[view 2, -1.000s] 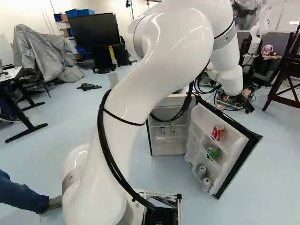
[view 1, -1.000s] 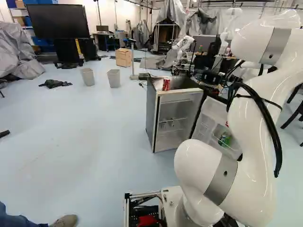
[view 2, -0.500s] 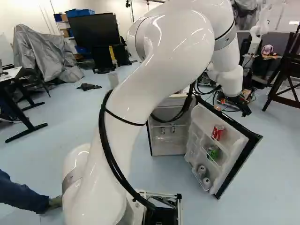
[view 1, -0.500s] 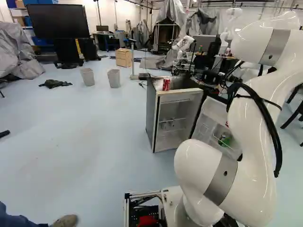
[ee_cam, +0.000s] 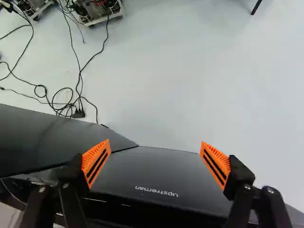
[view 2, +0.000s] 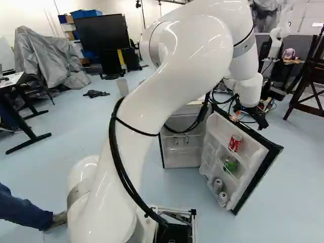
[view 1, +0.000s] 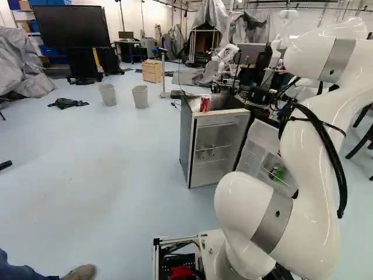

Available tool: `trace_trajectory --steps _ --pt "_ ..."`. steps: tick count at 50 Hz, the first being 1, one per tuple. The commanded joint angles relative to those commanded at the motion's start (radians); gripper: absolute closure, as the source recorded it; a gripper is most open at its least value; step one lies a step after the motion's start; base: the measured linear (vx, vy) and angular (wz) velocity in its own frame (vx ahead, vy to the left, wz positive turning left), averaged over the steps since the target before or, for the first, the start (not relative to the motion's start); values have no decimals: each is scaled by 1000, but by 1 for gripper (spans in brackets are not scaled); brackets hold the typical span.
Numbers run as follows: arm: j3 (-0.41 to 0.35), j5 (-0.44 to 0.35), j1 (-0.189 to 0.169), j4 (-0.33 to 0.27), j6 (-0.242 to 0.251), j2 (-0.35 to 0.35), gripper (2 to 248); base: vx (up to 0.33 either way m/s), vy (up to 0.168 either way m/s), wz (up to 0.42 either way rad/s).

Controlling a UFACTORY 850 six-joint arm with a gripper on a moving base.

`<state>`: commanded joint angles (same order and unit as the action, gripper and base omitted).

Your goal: Grab a drink from the fridge

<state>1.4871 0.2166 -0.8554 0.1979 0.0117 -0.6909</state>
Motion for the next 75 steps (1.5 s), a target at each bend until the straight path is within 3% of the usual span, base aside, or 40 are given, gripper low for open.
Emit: trace_trajectory --steps 75 --pt "-243 0 7 0 0 173 3 0 0 0"
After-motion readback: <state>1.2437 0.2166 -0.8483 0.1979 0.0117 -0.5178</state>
